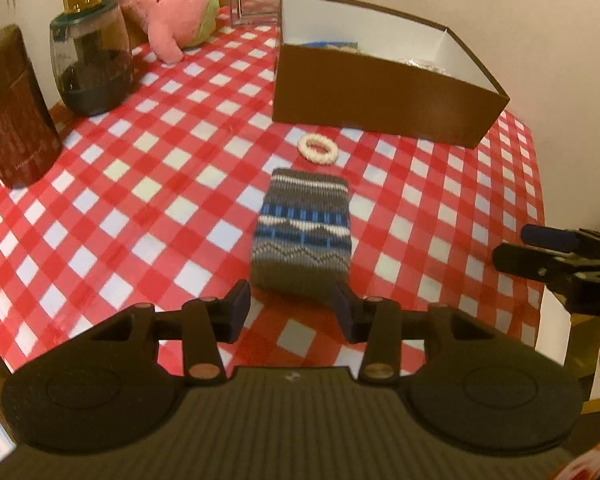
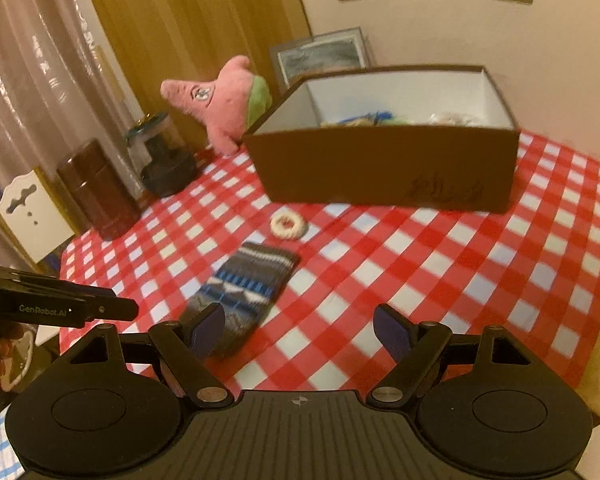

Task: Organize soft objects
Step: 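Withdraw both tools from the box toward the striped knit sock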

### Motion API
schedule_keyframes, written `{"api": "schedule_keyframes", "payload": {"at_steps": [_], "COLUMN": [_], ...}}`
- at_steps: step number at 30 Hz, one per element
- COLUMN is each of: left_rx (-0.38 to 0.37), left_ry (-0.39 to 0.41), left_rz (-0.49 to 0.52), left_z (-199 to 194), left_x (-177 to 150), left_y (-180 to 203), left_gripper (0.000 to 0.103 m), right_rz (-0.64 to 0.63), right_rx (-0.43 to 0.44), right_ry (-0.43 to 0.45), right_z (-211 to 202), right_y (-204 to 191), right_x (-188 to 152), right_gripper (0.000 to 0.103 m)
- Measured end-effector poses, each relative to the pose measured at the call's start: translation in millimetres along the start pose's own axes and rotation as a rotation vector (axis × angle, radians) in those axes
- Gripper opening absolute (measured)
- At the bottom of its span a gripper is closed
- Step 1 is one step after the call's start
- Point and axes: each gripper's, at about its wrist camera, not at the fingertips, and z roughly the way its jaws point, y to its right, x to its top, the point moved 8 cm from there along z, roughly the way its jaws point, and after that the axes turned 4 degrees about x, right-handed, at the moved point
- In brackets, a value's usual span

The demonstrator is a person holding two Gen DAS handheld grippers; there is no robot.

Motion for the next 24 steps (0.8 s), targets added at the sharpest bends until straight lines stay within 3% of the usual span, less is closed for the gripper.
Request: {"api": "schedule_keyframes", "payload": {"at_steps": [14, 24], "left_rx": [0.015, 0.015], "left_ry": [-0.038, -0.056], "left_rz": [-0.009, 0.011], "left_z": [22, 45], "left_x": [-12, -5], "left_y": [6, 0], "left_gripper": [0.054, 0.055], "right_rz": [0.016, 0.027], "right_rx": [-0.01, 0.013], "right_ry": [-0.08, -0.09], "right_z": [33, 70], "right_y": [-5, -18], "right_x": [-20, -11], "right_gripper": [0.081, 0.081]}}
